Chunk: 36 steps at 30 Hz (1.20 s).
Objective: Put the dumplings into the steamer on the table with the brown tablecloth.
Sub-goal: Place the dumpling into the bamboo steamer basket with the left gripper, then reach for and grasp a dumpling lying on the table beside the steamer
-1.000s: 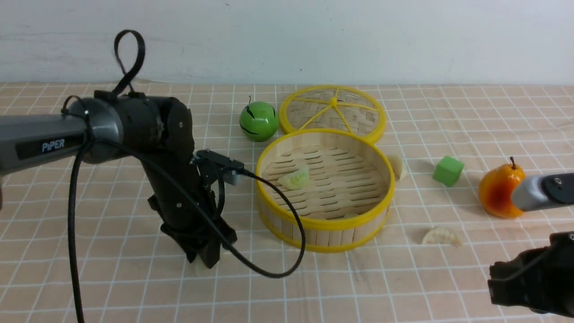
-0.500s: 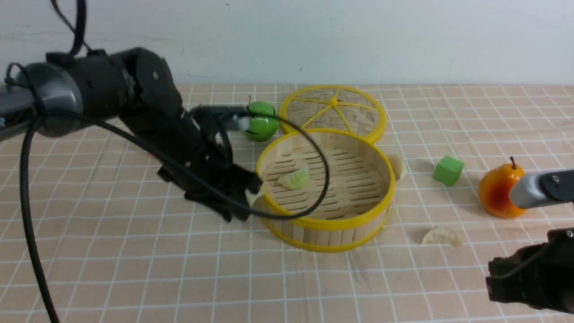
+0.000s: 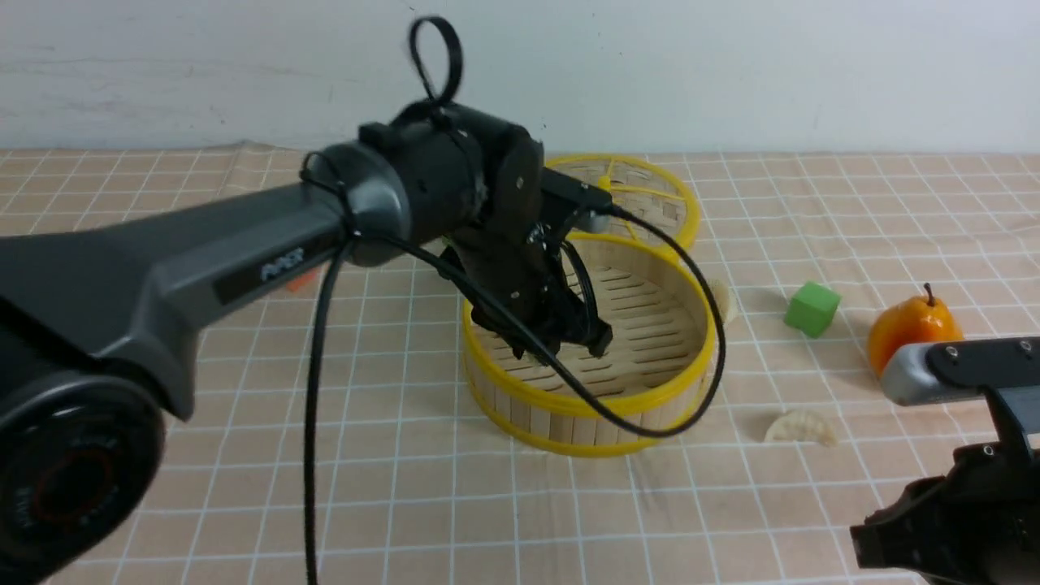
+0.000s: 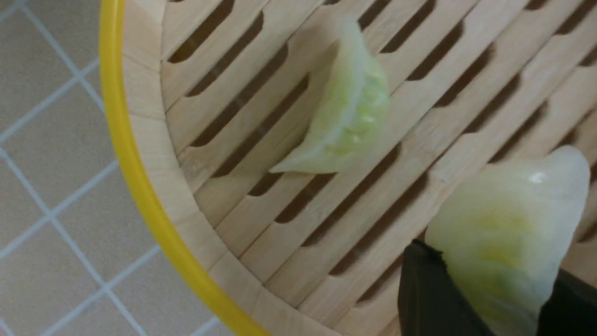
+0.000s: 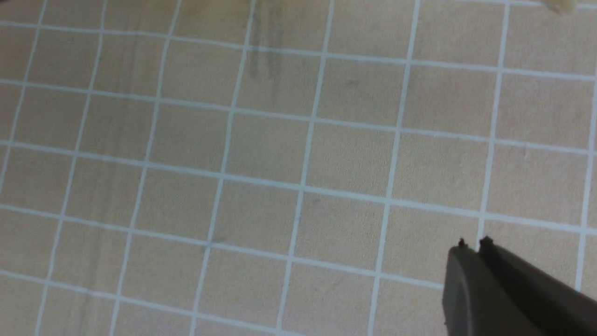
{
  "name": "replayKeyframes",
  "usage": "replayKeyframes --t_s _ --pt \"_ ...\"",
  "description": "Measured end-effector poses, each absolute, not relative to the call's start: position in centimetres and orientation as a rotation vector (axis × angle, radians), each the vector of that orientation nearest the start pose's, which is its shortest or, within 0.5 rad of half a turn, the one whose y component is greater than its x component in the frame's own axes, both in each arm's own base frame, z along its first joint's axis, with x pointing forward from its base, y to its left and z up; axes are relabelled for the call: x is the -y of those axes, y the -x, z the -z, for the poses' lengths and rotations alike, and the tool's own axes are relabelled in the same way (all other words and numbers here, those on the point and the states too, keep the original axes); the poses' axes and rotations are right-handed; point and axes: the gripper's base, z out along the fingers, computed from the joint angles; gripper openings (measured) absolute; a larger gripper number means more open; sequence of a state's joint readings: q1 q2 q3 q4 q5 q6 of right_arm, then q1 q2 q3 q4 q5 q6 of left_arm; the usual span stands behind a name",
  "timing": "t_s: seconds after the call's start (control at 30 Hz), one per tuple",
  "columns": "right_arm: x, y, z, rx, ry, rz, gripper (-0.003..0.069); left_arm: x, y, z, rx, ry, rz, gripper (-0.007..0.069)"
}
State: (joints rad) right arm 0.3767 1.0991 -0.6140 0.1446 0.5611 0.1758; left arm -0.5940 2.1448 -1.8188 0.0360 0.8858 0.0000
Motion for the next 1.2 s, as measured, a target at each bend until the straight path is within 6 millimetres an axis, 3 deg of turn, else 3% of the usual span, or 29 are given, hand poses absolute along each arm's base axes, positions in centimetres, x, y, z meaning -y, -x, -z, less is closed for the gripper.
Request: replayKeyframes --t_s 0.17,0.27,0.3,0.4,0.5,0.53,0.57,0.6,0.63,0.67,0.7,0.73,0.77,0.9,0.97,1.0,1.03,1.1,1.17,1.2 --pt "-8.0 -18.1 -24.1 -2.566 0.12 -0.376 0.0026 26.7 -39.5 -20.6 -2.603 -0.814 0.122 0.0202" --pt "-8.0 -18.1 -24.1 -2.567 0.116 -0.38 0.0031 26.7 -39.4 -20.5 -2.616 -0.804 0.136 0.0286" --pt "-8.0 -18.1 -24.1 -2.567 0.114 -0.383 0.0032 26.8 -39.4 -20.7 -2.621 -0.797 0.151 0.035" --pt "-8.0 -18.1 -24.1 -2.567 0.113 -0.384 0.0031 26.9 -39.3 -21.2 -2.628 -0.793 0.157 0.0407" --pt "-8.0 -18.1 -24.1 -2.56 0.124 -0.381 0.0031 26.6 -38.9 -24.6 -2.616 -0.784 0.167 0.044" --pt "-8.0 -18.1 -24.1 -2.559 0.127 -0.381 0.0031 26.6 -38.9 -24.9 -2.614 -0.784 0.168 0.0439" --pt "-8.1 -18.2 -24.2 -2.549 0.129 -0.381 0.0032 26.2 -38.3 -28.1 -2.591 -0.776 0.177 0.0425" --pt "-8.0 -18.2 -24.2 -2.543 0.135 -0.377 0.0033 25.9 -37.9 -29.9 -2.574 -0.77 0.183 0.0411" --pt "-8.0 -18.3 -24.2 -2.535 0.163 -0.361 0.0034 25.2 -36.8 -32.9 -2.551 -0.761 0.195 0.0374" --pt "-8.0 -18.3 -24.2 -2.535 0.164 -0.36 0.0033 25.0 -36.5 -33.7 -2.542 -0.759 0.198 0.036" --pt "-8.0 -18.3 -24.2 -2.531 0.196 -0.346 0.0034 24.2 -35.3 -36.5 -2.494 -0.744 0.22 0.0314" --pt "-8.0 -18.3 -24.2 -2.529 0.201 -0.344 0.0035 24.0 -35.1 -37.0 -2.487 -0.74 0.223 0.0305" --pt "-8.0 -18.4 -24.3 -2.528 0.252 -0.327 0.0036 22.7 -33.0 -40.5 -2.427 -0.708 0.267 0.0225" --pt "-8.5 -19.6 -25.1 -2.545 0.355 -0.289 0.0044 18.8 -26.6 -47.0 -2.298 -0.66 0.377 0.0071" --pt "-8.9 -21.0 -25.9 -2.535 0.38 -0.268 0.0051 16.9 -23.2 -48.2 -2.273 -0.657 0.43 0.0008" --pt "-9.0 -21.0 -25.9 -2.534 0.38 -0.268 0.0052 16.9 -23.3 -47.9 -2.283 -0.66 0.431 0.0003" --pt "-9.5 -22.8 -26.8 -2.512 0.398 -0.245 0.0065 15.2 -20.5 -48.0 -2.27 -0.657 0.46 -0.0014" --pt "-10.0 -24.6 -27.4 -2.494 0.417 -0.215 0.0085 13.5 -18.0 -47.7 -2.227 -0.641 0.474 -0.0014" --pt "-10.5 -26.5 -27.9 -2.481 0.42 -0.199 0.011 12.4 -16.7 -46.4 -2.22 -0.63 0.46 -0.0014" --pt "-10.7 -28.3 -28.1 -2.476 0.408 -0.185 0.0138 11.1 -15.1 -45.7 -2.165 -0.6 0.457 -0.0014"
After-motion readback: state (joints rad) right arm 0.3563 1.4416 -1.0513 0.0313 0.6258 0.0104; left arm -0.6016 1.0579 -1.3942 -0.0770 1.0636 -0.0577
